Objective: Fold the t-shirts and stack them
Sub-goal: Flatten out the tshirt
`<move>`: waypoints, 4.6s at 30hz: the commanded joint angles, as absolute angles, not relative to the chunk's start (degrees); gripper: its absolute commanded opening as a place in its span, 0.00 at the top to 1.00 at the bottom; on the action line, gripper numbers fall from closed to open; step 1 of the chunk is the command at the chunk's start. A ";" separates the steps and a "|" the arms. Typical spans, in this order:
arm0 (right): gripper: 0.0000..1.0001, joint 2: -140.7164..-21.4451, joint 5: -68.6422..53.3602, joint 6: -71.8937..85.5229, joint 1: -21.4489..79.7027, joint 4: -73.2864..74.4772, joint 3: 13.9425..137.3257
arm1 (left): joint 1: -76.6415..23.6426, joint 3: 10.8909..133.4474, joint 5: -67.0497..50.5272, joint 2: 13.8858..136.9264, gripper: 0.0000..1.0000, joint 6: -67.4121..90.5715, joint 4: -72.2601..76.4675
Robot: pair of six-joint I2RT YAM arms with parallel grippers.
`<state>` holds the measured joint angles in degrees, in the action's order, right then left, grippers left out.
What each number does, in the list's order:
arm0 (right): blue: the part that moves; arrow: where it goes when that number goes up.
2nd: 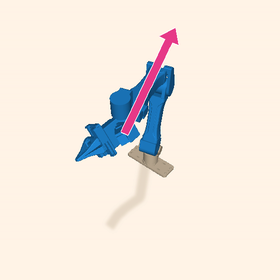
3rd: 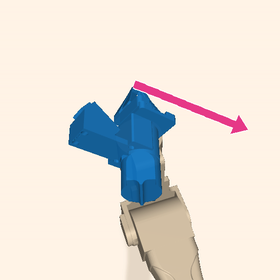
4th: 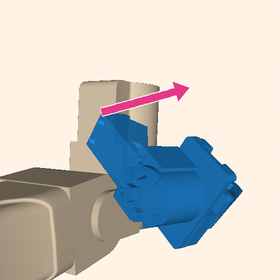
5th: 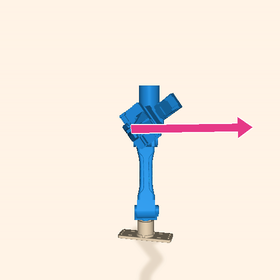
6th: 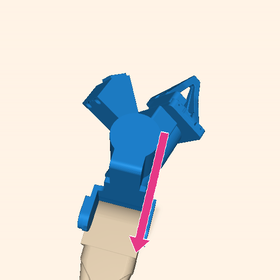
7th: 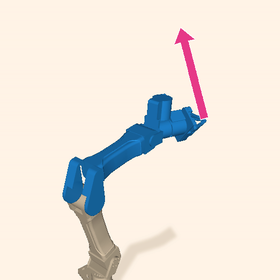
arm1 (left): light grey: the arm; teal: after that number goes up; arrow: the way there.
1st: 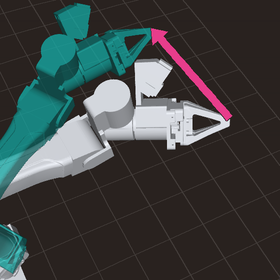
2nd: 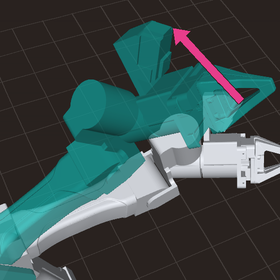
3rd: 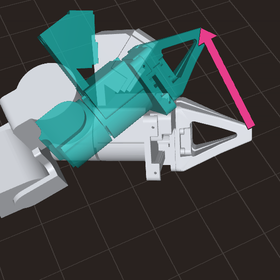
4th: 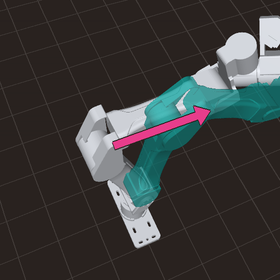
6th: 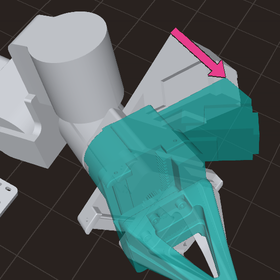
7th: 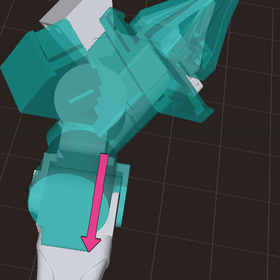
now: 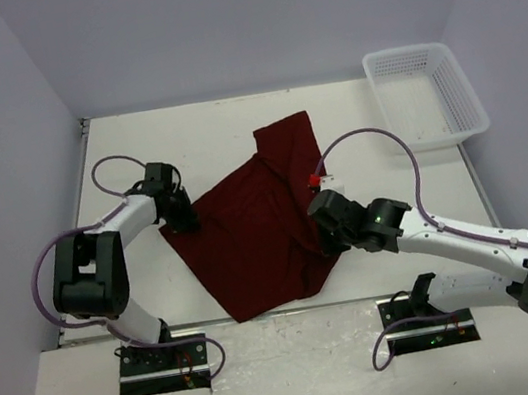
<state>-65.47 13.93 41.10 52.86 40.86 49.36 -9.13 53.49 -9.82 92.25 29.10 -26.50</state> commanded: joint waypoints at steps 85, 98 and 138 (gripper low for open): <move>0.45 -128.14 0.44 16.79 9.76 51.06 109.16 | -15.09 58.27 -17.13 80.86 1.00 24.25 -21.80; 0.88 -115.39 2.19 20.57 9.76 40.85 98.50 | -35.50 65.74 -33.83 96.40 1.00 33.57 -2.04; 0.39 -106.70 -2.73 27.33 13.89 36.12 75.85 | -44.91 47.81 -31.20 97.12 1.00 38.67 -8.70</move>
